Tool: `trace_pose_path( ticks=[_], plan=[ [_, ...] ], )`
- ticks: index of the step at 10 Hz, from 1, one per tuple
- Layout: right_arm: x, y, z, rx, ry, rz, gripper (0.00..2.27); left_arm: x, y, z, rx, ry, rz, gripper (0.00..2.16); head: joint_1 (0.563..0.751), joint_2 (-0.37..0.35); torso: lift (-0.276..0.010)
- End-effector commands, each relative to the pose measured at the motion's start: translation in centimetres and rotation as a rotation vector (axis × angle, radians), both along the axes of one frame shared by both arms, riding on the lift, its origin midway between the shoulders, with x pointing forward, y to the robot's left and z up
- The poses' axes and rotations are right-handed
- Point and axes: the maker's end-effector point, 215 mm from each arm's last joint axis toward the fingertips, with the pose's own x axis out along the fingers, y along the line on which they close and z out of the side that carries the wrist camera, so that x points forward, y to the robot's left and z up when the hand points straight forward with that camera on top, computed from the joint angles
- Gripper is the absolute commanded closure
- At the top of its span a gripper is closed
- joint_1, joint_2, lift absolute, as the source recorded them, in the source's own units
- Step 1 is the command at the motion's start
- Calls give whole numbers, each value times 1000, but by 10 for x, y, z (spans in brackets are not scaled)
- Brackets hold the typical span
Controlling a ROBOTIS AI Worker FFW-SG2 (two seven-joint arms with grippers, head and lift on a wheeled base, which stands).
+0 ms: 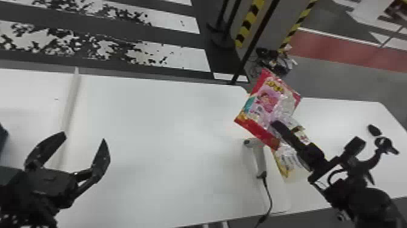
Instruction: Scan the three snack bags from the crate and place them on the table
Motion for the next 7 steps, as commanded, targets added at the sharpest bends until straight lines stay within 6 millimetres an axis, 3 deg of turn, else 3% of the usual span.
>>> trace_pose_path(
  ticks=[1, 4, 7],
  plan=[
    [7, -42, -2, -83, -2, -92, 2192, -1, -2, -1, 2, -1, -6, 36, 695, -350, -62],
    [29, -117, -11, -201, 51, -211, 2196, -2, -5, 0, 2, -3, -16, 36, 695, -350, -62],
    [29, -184, -28, -356, 153, -374, 2196, -3, -4, 1, 3, -5, -10, 36, 695, -350, -62]
  ],
)
